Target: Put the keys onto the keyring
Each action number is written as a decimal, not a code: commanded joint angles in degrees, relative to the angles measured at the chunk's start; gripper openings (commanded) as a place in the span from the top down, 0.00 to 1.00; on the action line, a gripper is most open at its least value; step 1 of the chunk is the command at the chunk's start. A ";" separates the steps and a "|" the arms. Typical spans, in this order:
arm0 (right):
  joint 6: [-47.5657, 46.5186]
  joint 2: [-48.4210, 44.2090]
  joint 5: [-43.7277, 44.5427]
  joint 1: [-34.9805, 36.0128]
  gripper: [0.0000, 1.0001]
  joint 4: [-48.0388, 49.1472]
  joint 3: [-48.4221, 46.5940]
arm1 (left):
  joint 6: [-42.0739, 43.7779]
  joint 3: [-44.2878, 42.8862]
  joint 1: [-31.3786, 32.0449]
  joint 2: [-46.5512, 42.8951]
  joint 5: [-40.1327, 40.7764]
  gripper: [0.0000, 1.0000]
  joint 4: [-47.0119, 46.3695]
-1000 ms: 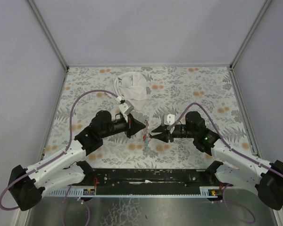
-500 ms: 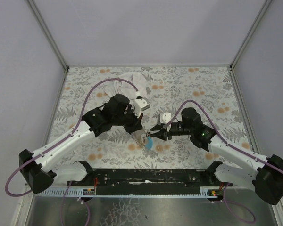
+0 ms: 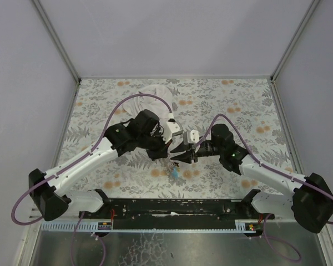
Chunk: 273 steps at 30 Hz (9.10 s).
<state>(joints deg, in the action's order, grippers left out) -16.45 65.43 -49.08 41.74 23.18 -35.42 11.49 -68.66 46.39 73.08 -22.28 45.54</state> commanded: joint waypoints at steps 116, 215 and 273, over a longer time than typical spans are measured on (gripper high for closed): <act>27.22 3.97 2.48 -0.16 1.00 44.01 13.75 | -33.00 60.44 -12.34 -15.62 -24.13 0.76 -119.55; 30.44 12.70 45.37 -23.93 0.31 -41.76 -7.93 | -15.09 45.92 -7.04 -13.35 -15.11 1.00 -75.75; 37.03 12.81 39.57 -15.71 0.49 -49.11 -5.30 | -15.38 45.75 -6.24 -12.21 -15.78 1.00 -76.51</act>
<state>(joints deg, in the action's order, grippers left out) 19.53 78.65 -12.45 25.52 -25.04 -41.04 -4.60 -21.85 39.83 60.86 -37.69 -29.43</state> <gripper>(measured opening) 0.525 0.009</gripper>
